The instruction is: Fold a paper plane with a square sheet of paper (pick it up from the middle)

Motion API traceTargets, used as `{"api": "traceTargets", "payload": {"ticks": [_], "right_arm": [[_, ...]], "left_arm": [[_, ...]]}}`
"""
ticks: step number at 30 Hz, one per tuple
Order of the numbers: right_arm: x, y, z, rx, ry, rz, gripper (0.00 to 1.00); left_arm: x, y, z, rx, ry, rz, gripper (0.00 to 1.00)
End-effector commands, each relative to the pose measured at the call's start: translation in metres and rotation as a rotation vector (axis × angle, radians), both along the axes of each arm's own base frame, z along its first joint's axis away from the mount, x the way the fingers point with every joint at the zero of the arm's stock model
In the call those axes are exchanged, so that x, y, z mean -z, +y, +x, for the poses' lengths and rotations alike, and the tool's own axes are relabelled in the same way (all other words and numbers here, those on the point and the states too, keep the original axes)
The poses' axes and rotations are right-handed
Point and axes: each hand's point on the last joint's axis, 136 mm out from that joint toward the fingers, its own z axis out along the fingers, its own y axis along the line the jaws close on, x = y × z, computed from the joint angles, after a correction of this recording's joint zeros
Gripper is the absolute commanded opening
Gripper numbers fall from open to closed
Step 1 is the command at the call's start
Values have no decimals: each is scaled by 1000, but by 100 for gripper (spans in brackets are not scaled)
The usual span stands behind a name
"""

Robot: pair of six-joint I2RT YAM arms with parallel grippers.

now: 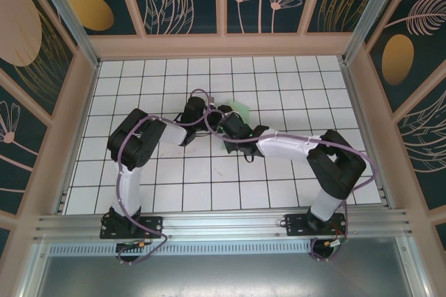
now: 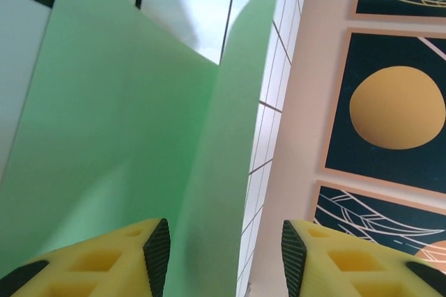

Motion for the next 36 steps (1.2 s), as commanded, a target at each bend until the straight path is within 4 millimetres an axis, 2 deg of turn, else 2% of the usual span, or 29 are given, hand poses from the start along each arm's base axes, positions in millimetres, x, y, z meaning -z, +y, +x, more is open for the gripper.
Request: {"api": "traceTargets", "payload": {"ticks": [1, 5, 9, 13, 14, 20, 25, 36], "right_arm": [[-17, 7, -2, -33, 25, 90, 0], [-18, 15, -10, -75, 80, 155, 0], [-25, 19, -20, -105, 125, 230, 0], [-42, 19, -33, -95, 169, 345, 0], [-46, 20, -38, -102, 182, 374, 0], [-39, 20, -65, -94, 285, 481, 0], [-28, 21, -78, -122, 335, 513, 0], [-8, 22, -66, -189, 456, 571, 0]], "left_arm": [[-17, 7, 1, -9, -68, 52, 51], [-22, 19, -9, -25, -87, 93, 53], [-28, 39, -16, -66, -116, 171, 54], [-39, 57, -28, -96, -155, 234, 56], [-47, 62, -31, -106, -173, 245, 57], [-61, 82, -47, -120, -225, 315, 57], [-61, 80, -58, -66, -248, 304, 56], [-42, 66, -66, 41, -261, 293, 44]]}}
